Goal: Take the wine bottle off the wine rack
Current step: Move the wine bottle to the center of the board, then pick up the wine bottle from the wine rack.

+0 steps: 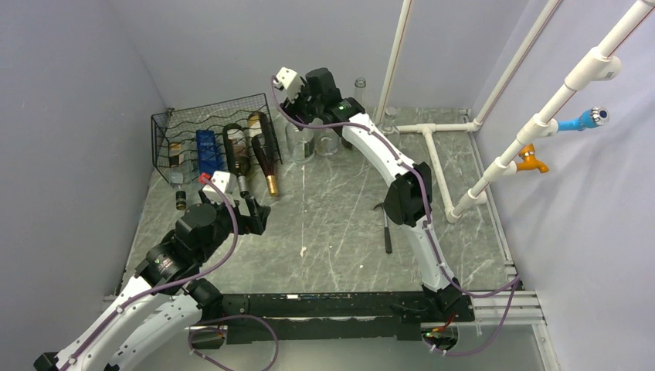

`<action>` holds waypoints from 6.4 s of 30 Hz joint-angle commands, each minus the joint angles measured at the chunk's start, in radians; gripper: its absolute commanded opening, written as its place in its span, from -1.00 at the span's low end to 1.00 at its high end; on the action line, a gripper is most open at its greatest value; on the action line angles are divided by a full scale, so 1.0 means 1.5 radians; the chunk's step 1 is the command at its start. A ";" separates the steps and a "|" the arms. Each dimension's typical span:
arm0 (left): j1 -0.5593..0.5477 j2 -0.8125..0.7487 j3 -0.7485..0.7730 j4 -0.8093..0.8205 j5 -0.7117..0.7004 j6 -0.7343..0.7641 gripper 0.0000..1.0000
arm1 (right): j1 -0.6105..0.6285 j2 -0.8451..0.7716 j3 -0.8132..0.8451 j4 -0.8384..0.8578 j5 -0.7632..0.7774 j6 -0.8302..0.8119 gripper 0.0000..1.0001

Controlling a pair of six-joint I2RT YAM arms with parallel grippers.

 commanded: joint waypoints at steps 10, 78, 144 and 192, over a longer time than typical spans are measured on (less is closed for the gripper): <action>0.003 0.002 0.012 0.008 0.027 -0.020 0.99 | 0.002 -0.132 0.038 -0.022 -0.044 -0.012 0.65; 0.094 0.230 0.116 0.038 0.041 -0.027 0.99 | -0.276 -0.804 -1.010 0.332 -0.632 0.160 0.94; 0.251 0.803 0.177 0.409 0.133 -0.055 0.60 | -0.276 -0.761 -1.007 0.286 -0.611 0.094 0.94; 0.193 0.917 0.250 0.328 0.016 -0.097 0.12 | -0.277 -0.756 -0.995 0.254 -0.608 0.059 0.94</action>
